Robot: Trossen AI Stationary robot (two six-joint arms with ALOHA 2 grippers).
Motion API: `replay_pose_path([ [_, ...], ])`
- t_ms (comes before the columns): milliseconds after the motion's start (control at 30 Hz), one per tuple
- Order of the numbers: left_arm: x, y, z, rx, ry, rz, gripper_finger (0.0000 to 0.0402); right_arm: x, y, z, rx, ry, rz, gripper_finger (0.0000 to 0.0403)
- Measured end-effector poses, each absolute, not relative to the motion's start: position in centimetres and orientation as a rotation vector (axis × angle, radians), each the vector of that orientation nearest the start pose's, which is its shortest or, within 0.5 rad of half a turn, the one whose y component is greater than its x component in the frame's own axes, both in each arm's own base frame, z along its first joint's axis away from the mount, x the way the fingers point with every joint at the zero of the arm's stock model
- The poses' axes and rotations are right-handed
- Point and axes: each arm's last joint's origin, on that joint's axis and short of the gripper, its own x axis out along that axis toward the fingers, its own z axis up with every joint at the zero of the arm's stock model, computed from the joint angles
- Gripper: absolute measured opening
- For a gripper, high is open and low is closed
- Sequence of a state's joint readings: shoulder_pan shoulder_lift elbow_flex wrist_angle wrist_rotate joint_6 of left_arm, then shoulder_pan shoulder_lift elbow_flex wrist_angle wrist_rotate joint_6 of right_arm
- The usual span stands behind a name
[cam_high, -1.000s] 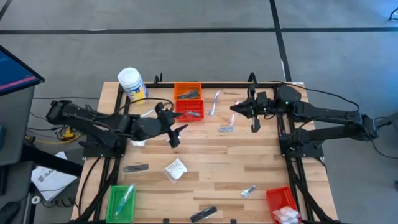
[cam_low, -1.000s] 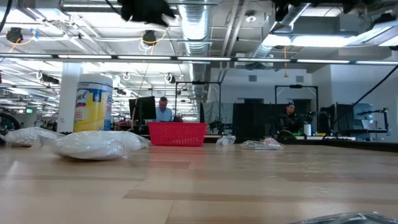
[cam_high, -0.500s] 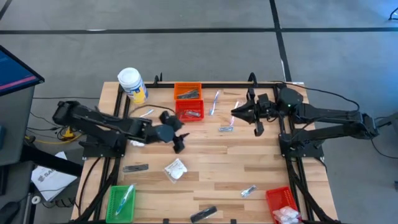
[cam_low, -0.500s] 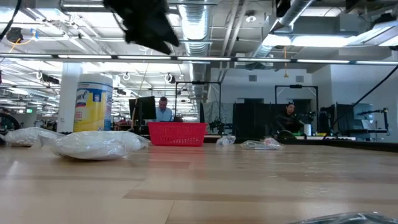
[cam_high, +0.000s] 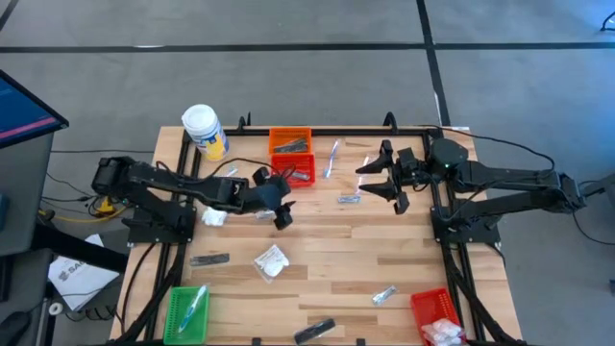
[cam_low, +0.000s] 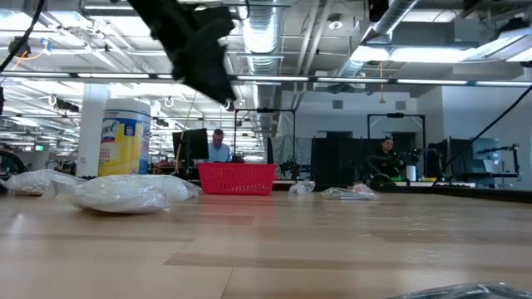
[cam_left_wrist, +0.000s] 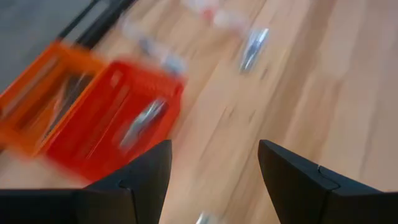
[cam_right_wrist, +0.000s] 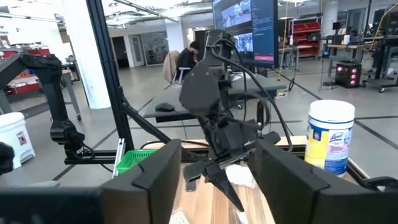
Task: Pick & Place Travel size toiletries
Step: Put the blue toothbrush into the green basket
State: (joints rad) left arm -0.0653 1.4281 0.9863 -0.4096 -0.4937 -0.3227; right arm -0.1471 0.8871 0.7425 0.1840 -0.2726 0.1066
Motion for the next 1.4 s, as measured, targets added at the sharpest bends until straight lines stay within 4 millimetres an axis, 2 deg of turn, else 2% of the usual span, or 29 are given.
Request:
replay_pose_path([
  [133,26.4,1.0,24.7,-0.099,0.869,0.702,0.0231,19.9,-2.1,33.6,0.099,-0.028,0.129,0.0219],
  [300,23.1,3.0,25.4,-0.216,0.94,0.92,0.0221,19.9,-2.1,33.6,0.099,-0.028,0.129,0.0225],
  [433,22.0,4.8,25.4,-0.238,1.0,1.002,0.0209,19.9,-2.1,33.6,0.099,-0.028,0.129,0.0225],
  [633,20.9,7.5,24.8,-0.289,1.139,1.018,0.0195,19.9,-2.1,33.6,0.099,-0.027,0.129,0.0225],
  [733,19.8,9.0,24.7,-0.352,1.194,1.077,0.019,19.9,-2.1,33.5,0.099,-0.027,0.13,0.0225],
  [933,16.7,10.9,21.2,-0.494,1.319,1.168,0.0187,19.9,-2.1,33.4,0.102,-0.015,0.129,0.0225],
  [1133,14.1,11.4,17.0,-0.528,1.401,1.2,0.0188,19.9,-2.1,33.4,0.102,-0.012,0.129,0.0225],
  [1267,13.9,11.3,15.2,-0.587,1.36,1.11,0.019,19.9,-2.1,33.4,0.102,-0.013,0.129,0.0225],
  [1400,14.5,11.6,15.1,-0.622,1.293,1.046,0.0196,19.9,-2.1,33.4,0.102,-0.017,0.126,0.0225],
])
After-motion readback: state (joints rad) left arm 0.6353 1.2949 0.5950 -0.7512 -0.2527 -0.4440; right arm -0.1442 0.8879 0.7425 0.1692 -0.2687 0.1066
